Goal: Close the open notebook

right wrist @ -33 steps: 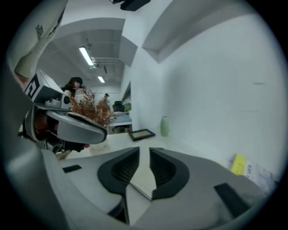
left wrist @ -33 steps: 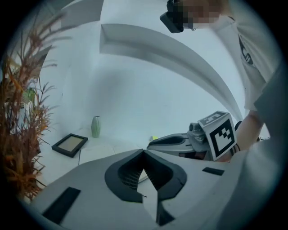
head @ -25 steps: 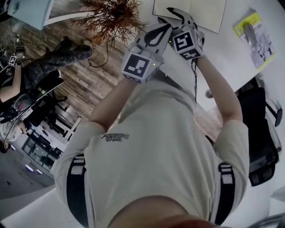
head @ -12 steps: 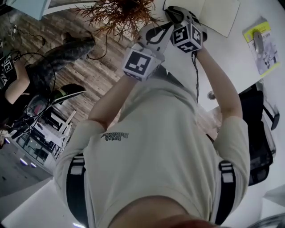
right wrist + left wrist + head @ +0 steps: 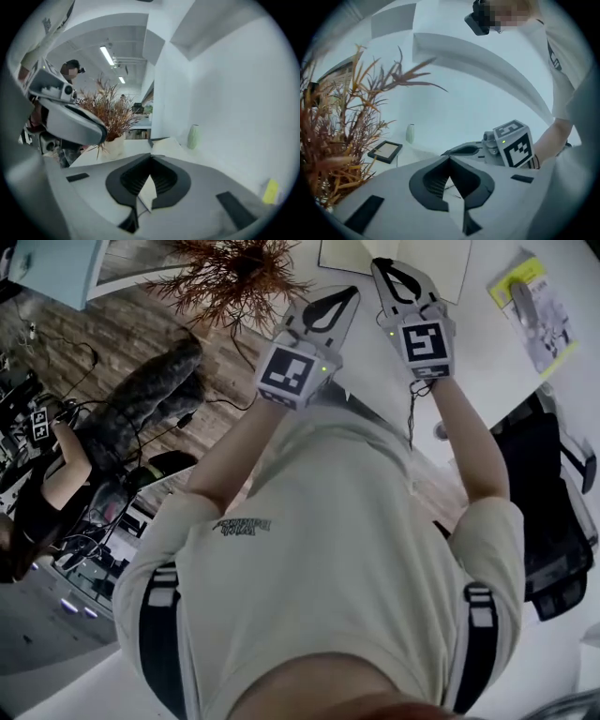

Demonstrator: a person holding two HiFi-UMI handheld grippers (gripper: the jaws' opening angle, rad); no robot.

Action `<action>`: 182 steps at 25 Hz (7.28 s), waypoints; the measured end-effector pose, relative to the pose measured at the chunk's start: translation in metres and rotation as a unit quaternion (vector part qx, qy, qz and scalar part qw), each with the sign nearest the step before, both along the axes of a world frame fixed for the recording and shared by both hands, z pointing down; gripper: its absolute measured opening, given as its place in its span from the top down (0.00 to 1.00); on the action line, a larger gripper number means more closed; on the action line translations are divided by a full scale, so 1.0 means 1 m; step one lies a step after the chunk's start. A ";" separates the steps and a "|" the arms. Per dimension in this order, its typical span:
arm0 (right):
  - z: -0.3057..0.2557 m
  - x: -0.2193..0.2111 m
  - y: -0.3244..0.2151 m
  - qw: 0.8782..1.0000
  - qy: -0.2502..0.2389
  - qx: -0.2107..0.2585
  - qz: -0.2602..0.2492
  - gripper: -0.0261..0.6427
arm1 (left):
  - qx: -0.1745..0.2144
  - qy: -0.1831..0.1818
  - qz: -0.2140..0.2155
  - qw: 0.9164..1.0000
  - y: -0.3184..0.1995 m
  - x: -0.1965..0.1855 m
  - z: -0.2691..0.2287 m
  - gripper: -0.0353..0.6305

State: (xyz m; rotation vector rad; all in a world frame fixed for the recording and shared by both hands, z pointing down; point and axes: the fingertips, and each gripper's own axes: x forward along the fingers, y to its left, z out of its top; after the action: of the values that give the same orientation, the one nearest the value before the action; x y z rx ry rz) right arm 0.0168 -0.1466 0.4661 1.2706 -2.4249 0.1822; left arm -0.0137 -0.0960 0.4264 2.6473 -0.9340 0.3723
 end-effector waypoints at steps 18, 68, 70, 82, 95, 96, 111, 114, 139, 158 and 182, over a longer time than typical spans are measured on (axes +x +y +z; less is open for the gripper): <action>0.085 0.173 0.059 0.957 0.001 -0.144 0.250 0.94 | -0.087 -0.069 0.007 0.994 -0.021 0.048 0.093 0.93; -0.019 0.000 -0.001 0.999 -0.002 0.019 0.036 0.94 | -0.054 -0.032 -0.033 0.997 -0.023 -0.019 0.051 0.93; -0.026 0.032 0.010 0.996 -0.027 0.020 0.088 0.94 | -0.051 -0.032 -0.010 0.998 -0.024 -0.001 0.050 0.93; 0.060 0.176 0.075 0.955 -0.023 -0.104 0.277 0.96 | -0.069 -0.049 0.104 0.991 0.006 0.090 0.067 0.93; 0.089 0.188 0.088 0.944 -0.052 -0.160 0.283 0.96 | -0.093 -0.063 0.140 0.984 0.030 0.119 0.086 0.93; 0.088 0.188 0.091 0.944 -0.053 -0.161 0.284 0.96 | -0.096 -0.064 0.142 0.983 0.032 0.120 0.087 0.93; 0.048 0.167 0.114 0.953 -0.057 -0.137 0.266 0.96 | -0.066 -0.042 0.124 0.989 0.040 0.105 0.052 0.93; 0.030 0.159 0.115 0.956 -0.055 -0.126 0.258 0.96 | -0.054 -0.038 0.124 0.990 0.040 0.100 0.037 0.93; -0.135 0.115 0.091 0.978 -0.033 0.009 0.206 0.96 | 0.019 0.027 0.092 0.995 0.036 0.046 -0.102 0.93; -0.213 0.049 0.109 0.984 -0.073 0.095 0.131 0.96 | 0.102 0.077 0.087 0.988 0.031 0.024 -0.166 0.93; -0.228 0.037 0.124 0.981 -0.100 0.101 0.133 0.96 | 0.113 0.078 0.081 0.987 0.040 0.023 -0.177 0.93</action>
State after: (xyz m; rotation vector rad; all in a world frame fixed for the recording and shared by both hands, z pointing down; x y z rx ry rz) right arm 0.0534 -0.0223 0.2383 1.7437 -2.4810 0.1461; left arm 0.0092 -0.0557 0.2493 2.9200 -0.7534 0.0974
